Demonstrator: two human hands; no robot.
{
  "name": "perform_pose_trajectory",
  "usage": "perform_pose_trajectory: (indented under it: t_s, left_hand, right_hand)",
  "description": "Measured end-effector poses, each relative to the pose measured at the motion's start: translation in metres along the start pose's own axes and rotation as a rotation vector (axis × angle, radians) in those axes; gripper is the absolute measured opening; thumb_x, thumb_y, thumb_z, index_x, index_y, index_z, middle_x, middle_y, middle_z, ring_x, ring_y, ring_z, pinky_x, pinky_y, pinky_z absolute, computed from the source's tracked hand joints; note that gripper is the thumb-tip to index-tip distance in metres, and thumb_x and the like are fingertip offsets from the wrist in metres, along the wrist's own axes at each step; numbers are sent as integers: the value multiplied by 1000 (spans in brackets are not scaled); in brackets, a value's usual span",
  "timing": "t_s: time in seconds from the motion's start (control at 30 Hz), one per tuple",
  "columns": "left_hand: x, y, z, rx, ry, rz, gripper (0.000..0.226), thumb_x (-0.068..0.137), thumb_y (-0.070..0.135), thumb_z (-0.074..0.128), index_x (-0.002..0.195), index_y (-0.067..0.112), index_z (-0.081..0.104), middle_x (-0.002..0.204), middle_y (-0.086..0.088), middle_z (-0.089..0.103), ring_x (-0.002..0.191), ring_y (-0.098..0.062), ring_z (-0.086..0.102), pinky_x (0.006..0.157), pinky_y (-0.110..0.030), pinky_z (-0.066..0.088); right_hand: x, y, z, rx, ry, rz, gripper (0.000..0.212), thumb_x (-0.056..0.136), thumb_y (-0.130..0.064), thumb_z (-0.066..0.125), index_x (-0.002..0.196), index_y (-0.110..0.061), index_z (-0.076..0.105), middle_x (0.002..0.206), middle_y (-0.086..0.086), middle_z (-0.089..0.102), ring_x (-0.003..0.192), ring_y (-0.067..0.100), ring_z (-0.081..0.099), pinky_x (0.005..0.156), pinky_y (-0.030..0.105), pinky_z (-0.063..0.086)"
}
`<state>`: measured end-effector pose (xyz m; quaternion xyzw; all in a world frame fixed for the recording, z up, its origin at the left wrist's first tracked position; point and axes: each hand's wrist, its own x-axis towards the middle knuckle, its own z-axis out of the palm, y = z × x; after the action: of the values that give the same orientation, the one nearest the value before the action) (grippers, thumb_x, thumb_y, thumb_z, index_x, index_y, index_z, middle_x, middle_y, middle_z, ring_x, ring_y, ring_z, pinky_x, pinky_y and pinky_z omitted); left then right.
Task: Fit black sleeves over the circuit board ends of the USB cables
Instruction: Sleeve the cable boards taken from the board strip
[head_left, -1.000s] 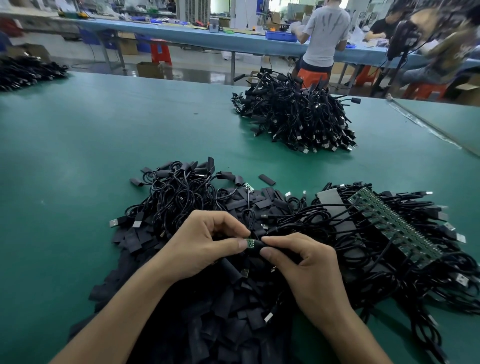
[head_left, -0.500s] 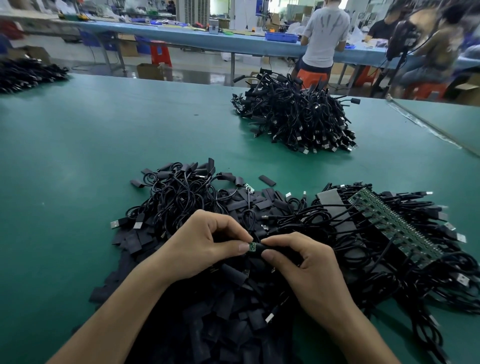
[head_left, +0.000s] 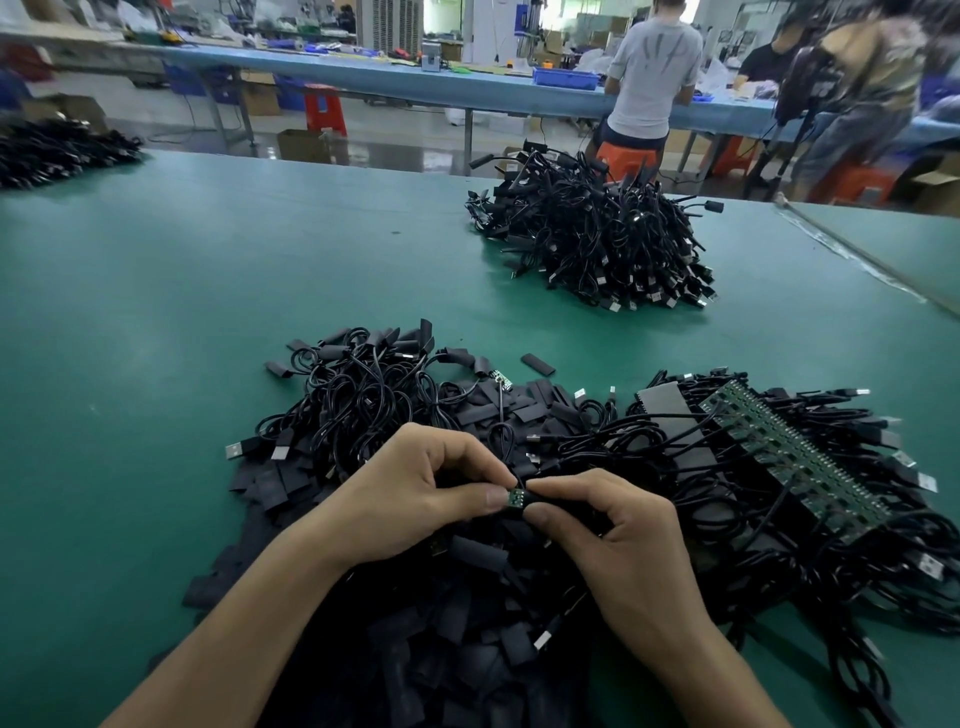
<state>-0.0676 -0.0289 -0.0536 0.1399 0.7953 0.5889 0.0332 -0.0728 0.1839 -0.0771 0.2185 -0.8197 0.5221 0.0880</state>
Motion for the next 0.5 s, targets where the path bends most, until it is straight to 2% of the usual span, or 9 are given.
perform_pose_trajectory:
  t_s: [0.23, 0.37, 0.5]
  left_hand:
    - [0, -3, 2, -92, 25, -21, 15, 81, 8, 79, 88, 21, 76, 81, -7, 75, 70, -10, 67, 63, -20, 52]
    - [0, -3, 1, -99, 5, -22, 10, 81, 11, 79, 86, 19, 76, 79, -5, 74, 68, -10, 67, 63, -20, 52]
    - [0, -3, 2, -95, 10, -23, 9, 83, 6, 78, 84, 14, 76, 77, -3, 74, 68, -9, 66, 63, -19, 51]
  right_hand:
    - [0, 1, -1, 75, 0, 39, 20, 75, -19, 83, 92, -30, 79, 88, -18, 73, 86, 2, 70, 75, 16, 51]
    - [0, -2, -1, 95, -13, 27, 26, 70, -33, 80, 96, -32, 77, 90, -20, 73, 88, 1, 70, 76, 16, 52]
    - [0, -3, 1, 37, -12, -26, 28, 71, -34, 78, 99, -26, 78, 90, -19, 73, 87, -1, 69, 76, 13, 51]
